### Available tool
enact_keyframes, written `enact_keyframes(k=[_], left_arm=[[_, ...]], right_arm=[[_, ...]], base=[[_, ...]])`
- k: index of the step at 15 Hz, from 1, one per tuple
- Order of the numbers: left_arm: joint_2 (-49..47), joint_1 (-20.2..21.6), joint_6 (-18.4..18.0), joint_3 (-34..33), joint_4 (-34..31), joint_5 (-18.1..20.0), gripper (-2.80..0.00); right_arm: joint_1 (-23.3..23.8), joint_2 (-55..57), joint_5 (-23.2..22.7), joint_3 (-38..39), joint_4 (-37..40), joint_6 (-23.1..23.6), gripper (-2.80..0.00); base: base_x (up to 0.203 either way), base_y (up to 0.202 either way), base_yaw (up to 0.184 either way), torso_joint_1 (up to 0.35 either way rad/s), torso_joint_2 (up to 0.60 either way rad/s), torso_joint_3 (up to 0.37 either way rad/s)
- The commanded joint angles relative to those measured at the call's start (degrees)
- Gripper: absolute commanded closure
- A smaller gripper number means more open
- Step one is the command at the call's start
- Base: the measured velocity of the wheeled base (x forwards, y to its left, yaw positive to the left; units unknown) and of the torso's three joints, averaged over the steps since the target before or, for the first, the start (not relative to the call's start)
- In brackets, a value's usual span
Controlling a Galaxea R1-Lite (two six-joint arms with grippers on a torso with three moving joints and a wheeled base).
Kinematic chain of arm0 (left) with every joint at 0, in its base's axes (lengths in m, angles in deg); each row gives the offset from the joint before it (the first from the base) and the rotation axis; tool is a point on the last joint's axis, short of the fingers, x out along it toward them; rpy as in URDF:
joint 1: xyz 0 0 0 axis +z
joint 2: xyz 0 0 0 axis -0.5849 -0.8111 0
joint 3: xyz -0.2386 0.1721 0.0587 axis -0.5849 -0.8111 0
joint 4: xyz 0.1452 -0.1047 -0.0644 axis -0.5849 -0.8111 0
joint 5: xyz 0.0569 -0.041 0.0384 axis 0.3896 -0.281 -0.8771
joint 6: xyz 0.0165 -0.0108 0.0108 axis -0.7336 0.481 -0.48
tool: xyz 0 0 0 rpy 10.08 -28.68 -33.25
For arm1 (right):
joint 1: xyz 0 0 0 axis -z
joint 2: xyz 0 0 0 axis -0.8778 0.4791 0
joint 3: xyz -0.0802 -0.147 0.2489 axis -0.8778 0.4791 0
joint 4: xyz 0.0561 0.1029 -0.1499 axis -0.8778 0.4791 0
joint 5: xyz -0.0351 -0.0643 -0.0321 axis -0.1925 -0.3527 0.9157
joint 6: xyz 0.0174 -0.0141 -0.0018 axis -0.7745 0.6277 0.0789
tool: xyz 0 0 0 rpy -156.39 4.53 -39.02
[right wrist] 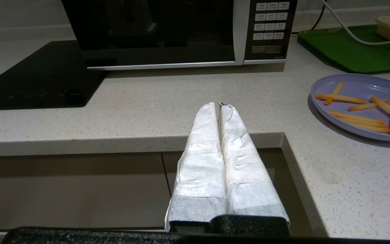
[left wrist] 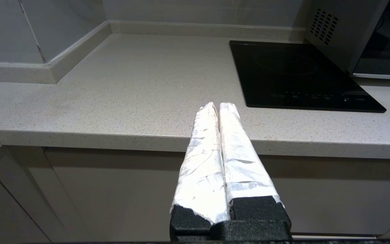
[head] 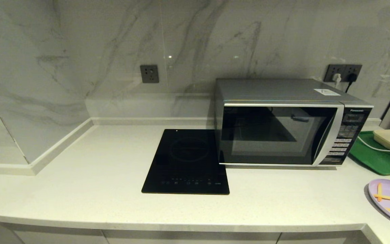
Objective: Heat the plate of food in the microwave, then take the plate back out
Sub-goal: Open the microwave oven
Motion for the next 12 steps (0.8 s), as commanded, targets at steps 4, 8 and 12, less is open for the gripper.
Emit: enact_keyframes(k=[4, 8, 12], left_arm=[[0.0, 0.0, 0.0, 0.0, 0.0, 0.0, 0.00], [0.0, 0.0, 0.0, 0.0, 0.0, 0.0, 0.00], [0.0, 0.0, 0.0, 0.0, 0.0, 0.0, 0.00]], right_arm=[[0.0, 0.0, 0.0, 0.0, 0.0, 0.1, 0.00], [0.0, 0.0, 0.0, 0.0, 0.0, -0.1, 0.00], [0.0, 3.6, -0.2, -11.3, 2.8, -3.8, 0.00]], base=[[0.000, 0.000, 0.000, 0.000, 0.00, 0.000], [0.000, 0.000, 0.000, 0.000, 0.00, 0.000], [0.000, 0.000, 0.000, 0.000, 0.00, 0.000]])
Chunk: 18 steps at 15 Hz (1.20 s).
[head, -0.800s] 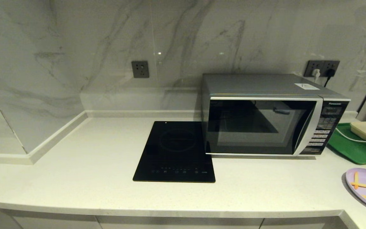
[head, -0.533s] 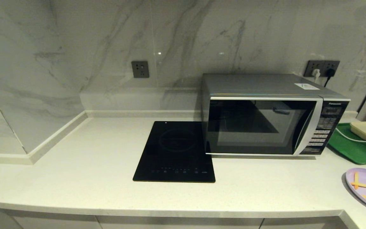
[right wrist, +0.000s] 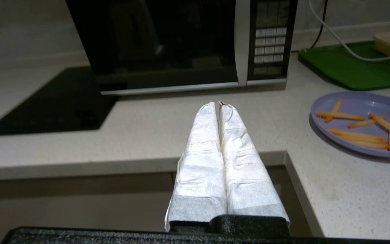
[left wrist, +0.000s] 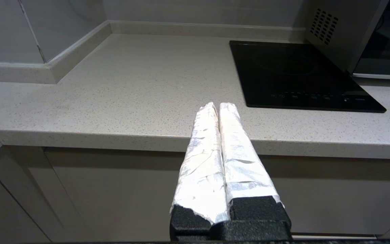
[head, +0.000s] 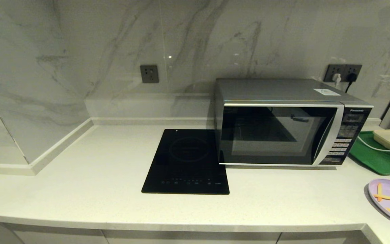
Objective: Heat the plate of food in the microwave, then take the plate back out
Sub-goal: Open the microwave oven
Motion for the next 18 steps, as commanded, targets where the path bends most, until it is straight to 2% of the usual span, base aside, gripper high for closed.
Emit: enact_keyframes(k=[1, 2, 3, 6, 9, 15, 16, 18], left_arm=[[0.0, 0.0, 0.0, 0.0, 0.0, 0.0, 0.00], [0.0, 0.0, 0.0, 0.0, 0.0, 0.0, 0.00], [0.0, 0.0, 0.0, 0.0, 0.0, 0.0, 0.00], [0.0, 0.0, 0.0, 0.0, 0.0, 0.0, 0.00], [0.0, 0.0, 0.0, 0.0, 0.0, 0.0, 0.00], [0.0, 0.0, 0.0, 0.0, 0.0, 0.0, 0.00], [0.0, 0.0, 0.0, 0.0, 0.0, 0.0, 0.00], [0.0, 0.0, 0.0, 0.0, 0.0, 0.0, 0.00]], right_arm=[[-0.1, 5.5, 0.1, -9.9, 2.4, -3.0, 0.00], [-0.1, 8.9, 0.5, -14.8, 3.7, -4.1, 0.00], [0.0, 13.3, 2.7, -20.1, 5.9, -4.7, 0.00], [0.0, 24.8, 16.1, -30.7, 13.6, -1.5, 0.00], [0.4, 36.5, 24.8, -38.5, 15.9, 1.8, 0.00], [0.9, 61.1, 30.1, -57.6, 23.2, 5.0, 0.00], [0.9, 64.2, 30.4, -59.1, 23.8, 5.6, -2.80], [0.8, 69.0, 31.1, -60.1, 23.8, 6.1, -2.80]], base=[[0.000, 0.000, 0.000, 0.000, 0.00, 0.000], [0.000, 0.000, 0.000, 0.000, 0.00, 0.000], [0.000, 0.000, 0.000, 0.000, 0.00, 0.000], [0.000, 0.000, 0.000, 0.000, 0.00, 0.000], [0.000, 0.000, 0.000, 0.000, 0.00, 0.000], [0.000, 0.000, 0.000, 0.000, 0.00, 0.000], [0.000, 0.000, 0.000, 0.000, 0.00, 0.000], [0.000, 0.000, 0.000, 0.000, 0.00, 0.000]])
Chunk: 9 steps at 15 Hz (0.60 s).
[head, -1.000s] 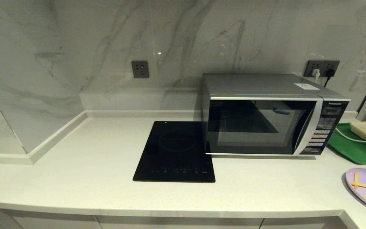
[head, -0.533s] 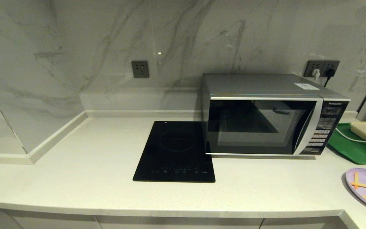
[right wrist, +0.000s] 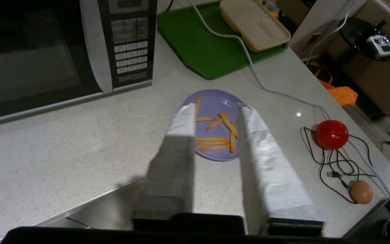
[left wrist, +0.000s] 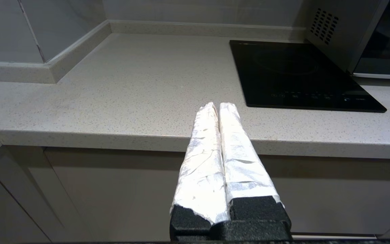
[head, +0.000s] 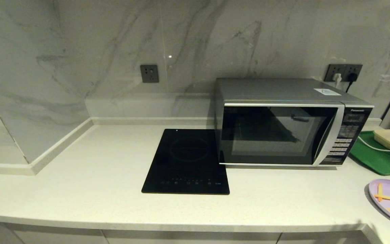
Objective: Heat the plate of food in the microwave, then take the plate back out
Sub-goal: Open the microwave oven
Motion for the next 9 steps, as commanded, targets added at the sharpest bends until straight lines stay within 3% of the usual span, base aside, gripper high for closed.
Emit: enact_keyframes(k=[1, 3, 7, 9], left_arm=[[0.0, 0.0, 0.0, 0.0, 0.0, 0.0, 0.00], [0.0, 0.0, 0.0, 0.0, 0.0, 0.0, 0.00], [0.0, 0.0, 0.0, 0.0, 0.0, 0.0, 0.00], [0.0, 0.0, 0.0, 0.0, 0.0, 0.0, 0.00]], right_arm=[[-0.1, 10.0, 2.5, -1.5, -0.8, 0.2, -2.80], [-0.2, 13.7, 6.3, -1.3, -2.0, -0.3, -2.80], [-0.2, 14.6, 3.0, 5.0, -3.8, -0.5, -2.80], [-1.9, 17.2, 4.7, 9.2, -13.6, -0.5, -2.80]], base=[[0.000, 0.000, 0.000, 0.000, 0.00, 0.000], [0.000, 0.000, 0.000, 0.000, 0.00, 0.000], [0.000, 0.000, 0.000, 0.000, 0.00, 0.000], [0.000, 0.000, 0.000, 0.000, 0.00, 0.000]])
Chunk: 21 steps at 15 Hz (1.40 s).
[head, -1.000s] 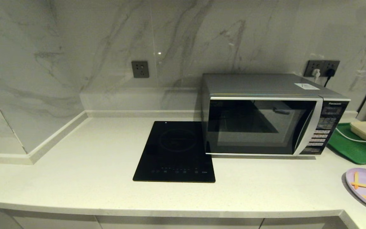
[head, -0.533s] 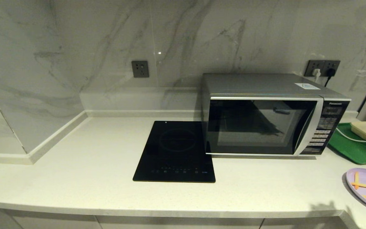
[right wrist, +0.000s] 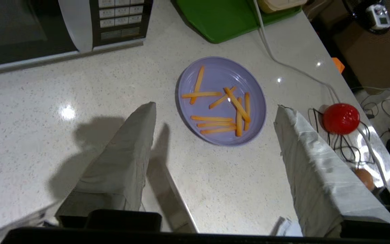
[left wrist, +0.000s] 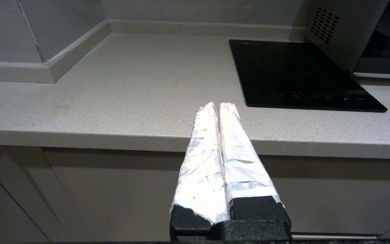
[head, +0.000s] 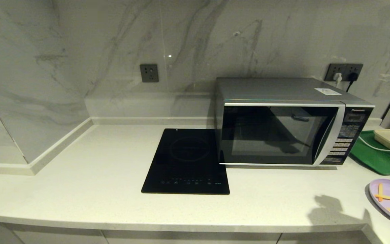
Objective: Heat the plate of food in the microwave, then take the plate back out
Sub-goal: Open the microwave oven
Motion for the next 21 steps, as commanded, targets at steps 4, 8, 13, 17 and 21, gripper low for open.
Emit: enact_keyframes(k=[4, 8, 13, 17, 21], left_arm=[[0.0, 0.0, 0.0, 0.0, 0.0, 0.0, 0.00], [0.0, 0.0, 0.0, 0.0, 0.0, 0.0, 0.00], [0.0, 0.0, 0.0, 0.0, 0.0, 0.0, 0.00], [0.0, 0.0, 0.0, 0.0, 0.0, 0.0, 0.00], [0.0, 0.0, 0.0, 0.0, 0.0, 0.0, 0.00]], right_arm=[[-8.8, 15.2, 19.9, 7.3, -21.2, -3.2, -2.80], [-12.1, 29.9, 28.4, 2.1, -25.8, -11.7, -2.80], [-14.6, 40.9, 30.2, -7.8, -26.9, -16.9, -2.80], [-14.3, 45.3, 30.3, -12.9, -27.2, -18.7, -2.80], [-11.8, 47.0, 30.0, -15.6, -27.2, -18.8, -2.80]], base=[[0.000, 0.000, 0.000, 0.000, 0.00, 0.000], [0.000, 0.000, 0.000, 0.000, 0.00, 0.000], [0.000, 0.000, 0.000, 0.000, 0.00, 0.000], [0.000, 0.000, 0.000, 0.000, 0.00, 0.000], [0.000, 0.000, 0.000, 0.000, 0.00, 0.000]])
